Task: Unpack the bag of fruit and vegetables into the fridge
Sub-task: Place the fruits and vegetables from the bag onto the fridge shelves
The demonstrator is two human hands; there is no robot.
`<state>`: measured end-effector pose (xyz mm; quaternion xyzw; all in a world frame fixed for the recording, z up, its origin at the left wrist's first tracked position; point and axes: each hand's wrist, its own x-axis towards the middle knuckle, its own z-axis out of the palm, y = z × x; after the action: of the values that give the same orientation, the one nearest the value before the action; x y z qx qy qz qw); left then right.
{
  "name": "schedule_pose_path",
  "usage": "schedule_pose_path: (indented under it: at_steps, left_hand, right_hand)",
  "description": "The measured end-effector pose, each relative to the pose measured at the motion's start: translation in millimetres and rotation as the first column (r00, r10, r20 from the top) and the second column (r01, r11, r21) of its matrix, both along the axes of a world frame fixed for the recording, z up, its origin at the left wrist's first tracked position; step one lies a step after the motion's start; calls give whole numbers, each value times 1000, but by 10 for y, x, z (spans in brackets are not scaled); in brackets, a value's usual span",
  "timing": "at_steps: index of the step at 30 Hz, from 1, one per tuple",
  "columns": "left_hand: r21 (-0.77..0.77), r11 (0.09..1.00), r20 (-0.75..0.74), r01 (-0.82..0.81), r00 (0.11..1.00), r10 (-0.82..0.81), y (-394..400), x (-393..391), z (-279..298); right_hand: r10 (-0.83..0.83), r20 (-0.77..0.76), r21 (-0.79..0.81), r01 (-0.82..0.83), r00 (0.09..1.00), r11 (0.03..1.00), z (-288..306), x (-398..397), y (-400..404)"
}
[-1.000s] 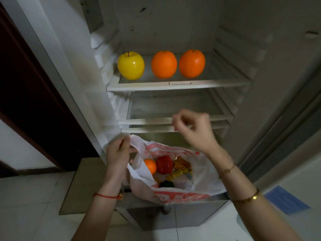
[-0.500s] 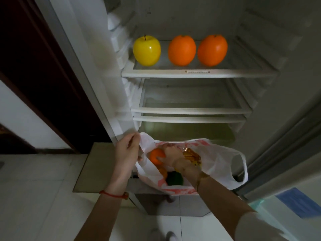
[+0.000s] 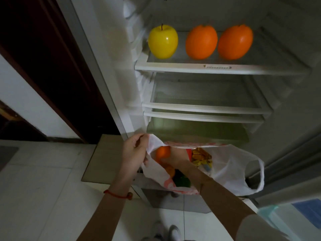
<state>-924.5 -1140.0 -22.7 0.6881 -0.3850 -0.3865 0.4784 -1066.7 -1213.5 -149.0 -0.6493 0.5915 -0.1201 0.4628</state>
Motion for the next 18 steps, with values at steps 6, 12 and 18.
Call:
schedule_pose_path:
  at_steps: [6, 12, 18]
  left_hand:
    - [1, 1000, -36, 19, 999, -19, 30, 47, 10]
    - [-57, 998, -27, 9, 1000, -11, -88, -62, 10]
    - [-120, 992, -31, 38, 999, -42, -209, -189, 24]
  right_hand:
    - [52, 166, -62, -42, 985, 997, 49, -399, 165]
    - [-66, 310, -14, 73, 948, 997, 341, -589, 293]
    - [-155, 522, -29, 199, 838, 980, 819, -836, 462]
